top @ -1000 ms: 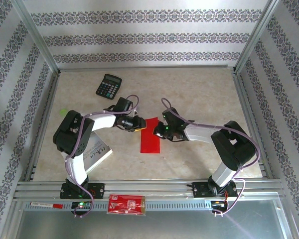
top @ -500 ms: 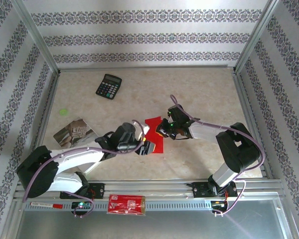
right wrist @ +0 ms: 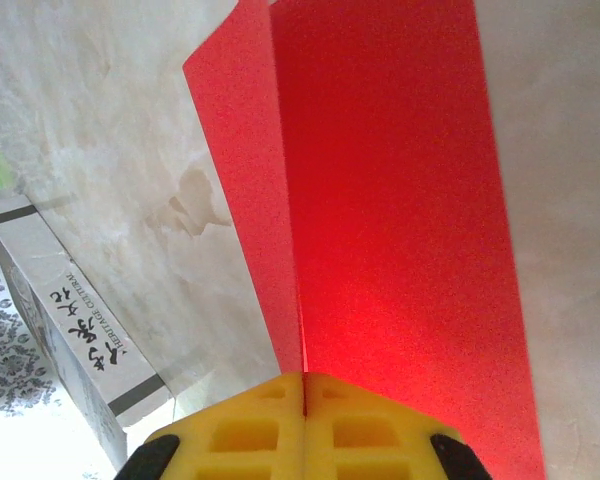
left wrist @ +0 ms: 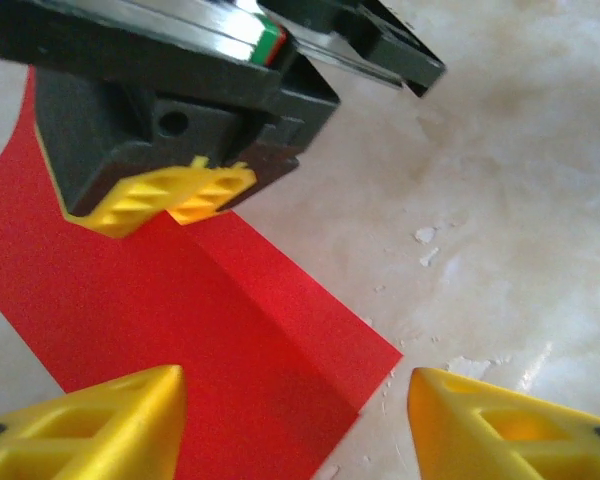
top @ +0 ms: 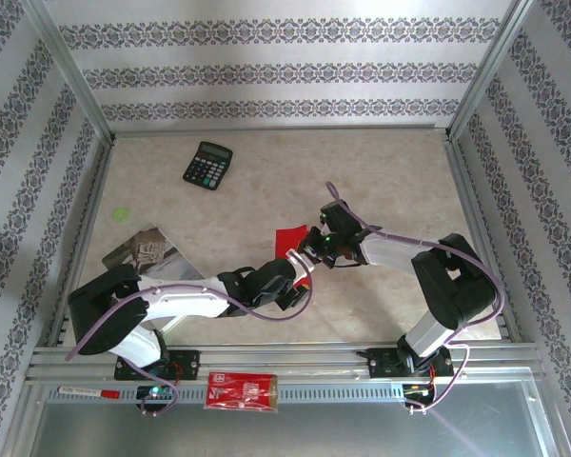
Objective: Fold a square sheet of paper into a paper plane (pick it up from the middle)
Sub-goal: Fold the triangle a second time at the center of the table.
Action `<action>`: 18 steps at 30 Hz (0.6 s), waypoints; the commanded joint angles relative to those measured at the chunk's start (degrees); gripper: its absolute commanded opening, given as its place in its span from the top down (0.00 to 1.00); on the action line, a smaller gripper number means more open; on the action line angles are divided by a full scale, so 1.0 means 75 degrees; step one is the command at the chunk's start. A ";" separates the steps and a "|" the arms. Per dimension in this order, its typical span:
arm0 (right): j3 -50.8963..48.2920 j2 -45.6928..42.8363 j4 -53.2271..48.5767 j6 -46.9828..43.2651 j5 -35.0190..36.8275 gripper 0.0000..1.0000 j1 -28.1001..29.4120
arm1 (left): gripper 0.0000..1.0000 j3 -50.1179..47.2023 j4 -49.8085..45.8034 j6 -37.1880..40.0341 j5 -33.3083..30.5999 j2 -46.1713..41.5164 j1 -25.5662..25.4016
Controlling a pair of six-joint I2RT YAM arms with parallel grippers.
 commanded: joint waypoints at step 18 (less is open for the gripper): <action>-0.0110 0.0024 0.0081 -0.0143 -0.0080 0.86 -0.0095 | 1.00 0.0156 -0.0189 -0.0311 0.0178 -0.0110 0.0055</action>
